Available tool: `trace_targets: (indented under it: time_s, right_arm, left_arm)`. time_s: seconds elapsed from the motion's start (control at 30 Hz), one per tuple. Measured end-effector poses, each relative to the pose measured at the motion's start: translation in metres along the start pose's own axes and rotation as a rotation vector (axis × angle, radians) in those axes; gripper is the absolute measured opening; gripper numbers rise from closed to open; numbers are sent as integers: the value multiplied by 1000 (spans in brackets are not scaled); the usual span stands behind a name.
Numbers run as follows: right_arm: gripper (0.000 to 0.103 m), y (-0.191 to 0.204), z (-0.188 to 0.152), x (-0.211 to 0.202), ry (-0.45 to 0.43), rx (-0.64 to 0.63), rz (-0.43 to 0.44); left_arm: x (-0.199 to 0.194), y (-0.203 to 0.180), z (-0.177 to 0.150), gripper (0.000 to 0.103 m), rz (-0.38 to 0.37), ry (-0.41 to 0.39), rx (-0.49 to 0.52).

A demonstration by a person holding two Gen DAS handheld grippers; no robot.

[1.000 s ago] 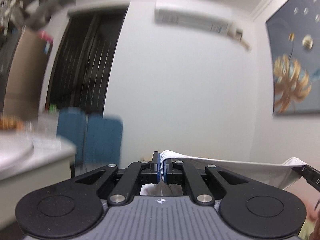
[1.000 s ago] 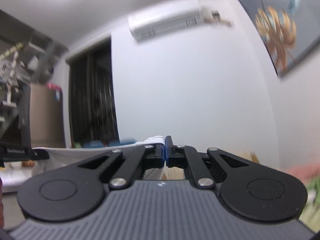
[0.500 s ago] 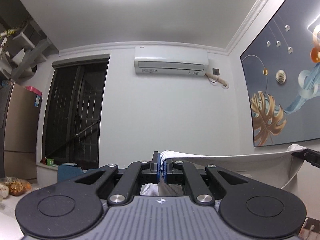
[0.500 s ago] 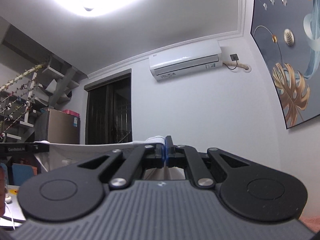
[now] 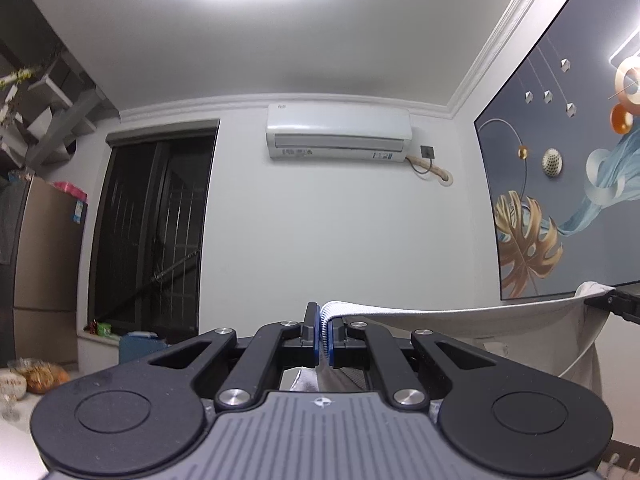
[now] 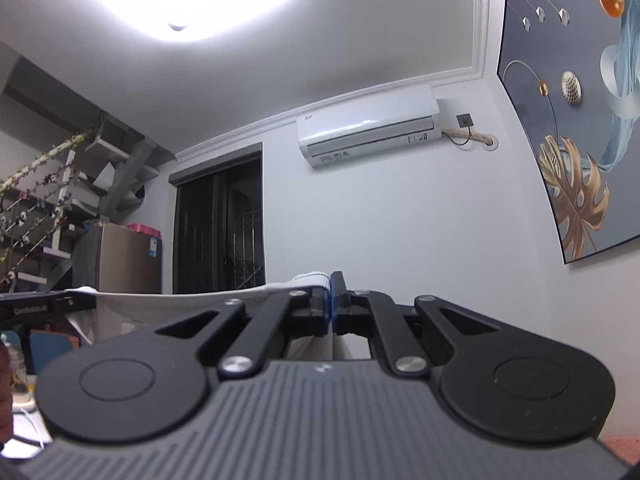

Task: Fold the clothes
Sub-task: 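Raise the shirt high with both grippers holding the hem, then lower the shirt onto the bed with both grippers and open them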

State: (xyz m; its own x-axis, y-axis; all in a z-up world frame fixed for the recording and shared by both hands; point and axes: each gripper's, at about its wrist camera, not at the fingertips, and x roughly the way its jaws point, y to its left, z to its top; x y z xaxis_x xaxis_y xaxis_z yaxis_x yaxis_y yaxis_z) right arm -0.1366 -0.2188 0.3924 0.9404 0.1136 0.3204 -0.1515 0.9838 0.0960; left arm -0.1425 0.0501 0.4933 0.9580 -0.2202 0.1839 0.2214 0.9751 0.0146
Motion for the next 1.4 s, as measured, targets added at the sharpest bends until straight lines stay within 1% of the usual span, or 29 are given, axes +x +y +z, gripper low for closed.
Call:
trace_targets:
  time_s: [0.07,0.17,0.27,0.4,0.53,0.63,0.73,0.8,0.87,0.97,1.07,1.13,1.17,1.2,1.23,1.27,1.3,1.33,1.37,1.4]
  right_arm:
    - [4,-3,-20,5,35,-5,-1]
    - [4,-14,-63,42,129,-6,-38]
    - [4,-32,-117,89,220,35,-67]
    - [5,-51,-201,151,305,63,-93]
    - [5,-74,-304,220,386,67,-131]
    - [5,-94,-392,276,462,61,-164]
    - [5,-119,-486,325,519,66,-181]
    - [5,-137,-548,353,591,83,-193]
    - [5,-152,-603,376,664,101,-198]
    - [5,-159,-659,393,748,107,-194]
    - [5,-166,-713,410,832,114,-190]
    - [6,-168,-720,410,866,139,-185]
    - [6,-169,-724,411,884,152,-182]
    - [7,-170,-727,411,901,164,-179]
    - [10,-171,-731,411,919,177,-177]
    - [25,-172,-734,411,936,190,-174]
    - [36,-173,-738,411,953,203,-171]
    - [56,-174,-741,411,969,215,-169]
    - [70,-174,-736,407,959,220,-168]
    - [75,-173,-731,403,953,225,-166]
  left_arm:
    - [13,3,-27,4,14,32,-11]
    - [51,12,-78,4,42,94,-49]
    - [105,25,-138,4,76,162,-71]
    - [182,40,-227,4,125,243,-80]
    - [272,57,-333,5,159,319,-96]
    - [342,65,-426,5,182,401,-76]
    - [407,75,-523,5,180,484,-70]
    - [446,83,-587,5,175,542,-66]
    - [473,89,-648,5,185,620,-66]
    - [503,101,-720,5,203,728,-112]
    - [521,111,-770,5,223,813,-137]
    - [526,114,-789,5,215,850,-130]
    - [527,114,-797,7,208,866,-123]
    - [527,114,-798,12,203,872,-110]
    - [527,114,-798,17,198,877,-96]
    - [529,114,-797,31,196,873,-86]
    - [528,115,-796,52,191,873,-80]
    - [526,117,-794,60,185,873,-74]
    - [523,117,-788,71,180,873,-74]
    - [521,119,-780,82,167,876,-81]
